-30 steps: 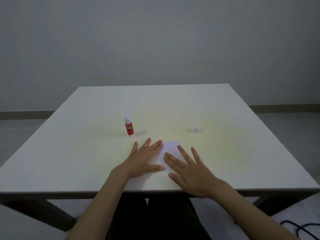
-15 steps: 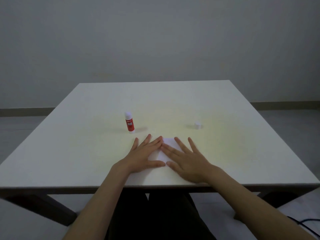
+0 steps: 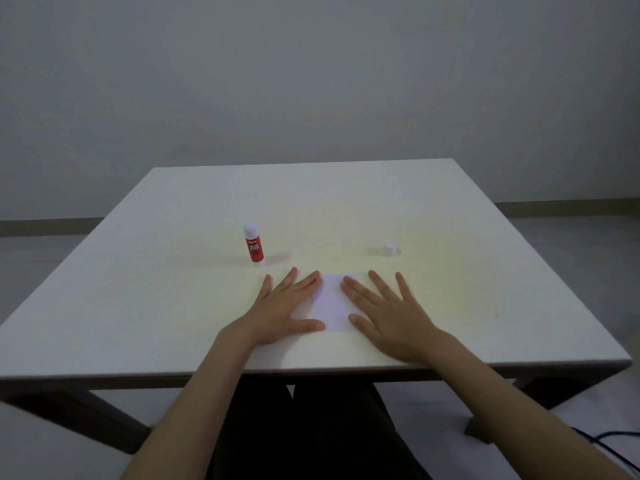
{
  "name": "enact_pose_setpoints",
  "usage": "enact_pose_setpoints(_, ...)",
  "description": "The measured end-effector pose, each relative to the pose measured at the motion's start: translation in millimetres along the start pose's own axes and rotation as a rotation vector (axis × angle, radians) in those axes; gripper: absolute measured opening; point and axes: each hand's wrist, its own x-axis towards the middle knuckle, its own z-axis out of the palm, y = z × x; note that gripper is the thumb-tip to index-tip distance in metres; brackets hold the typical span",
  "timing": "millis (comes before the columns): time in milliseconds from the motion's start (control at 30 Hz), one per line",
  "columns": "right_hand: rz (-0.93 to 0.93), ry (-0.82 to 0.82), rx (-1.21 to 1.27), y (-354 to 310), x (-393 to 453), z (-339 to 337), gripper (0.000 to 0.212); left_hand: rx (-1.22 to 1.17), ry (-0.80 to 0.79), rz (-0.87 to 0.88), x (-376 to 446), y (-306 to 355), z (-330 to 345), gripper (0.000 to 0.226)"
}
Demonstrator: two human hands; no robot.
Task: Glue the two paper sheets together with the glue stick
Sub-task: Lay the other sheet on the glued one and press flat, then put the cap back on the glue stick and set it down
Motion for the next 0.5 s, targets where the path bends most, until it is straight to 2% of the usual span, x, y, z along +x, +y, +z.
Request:
enact_pose_setpoints(233,0.009,0.047,0.091,4.5,2.4,4.6,0.057,0.001,0.025,0.005,-1.0,0.6,1.5,0.074)
enact_pose_setpoints(333,-0.006,0.119,0.19,2.6,0.5,1.0,0.056,-0.177,0.08,0.028,-3.8,1.9,-3.6,0.065)
enact_pose_setpoints(400,-0.008,0.184,0.32,1.5,-1.1,-0.6,0.056,-0.477,0.28,0.029,-8.5,2.9,-7.5,0.054)
enact_pose_setpoints(500,0.006,0.306,0.47,2.1,-2.0,-4.6,0.054,-0.834,0.839,-0.158,-14.5,1.6,-9.1,0.03)
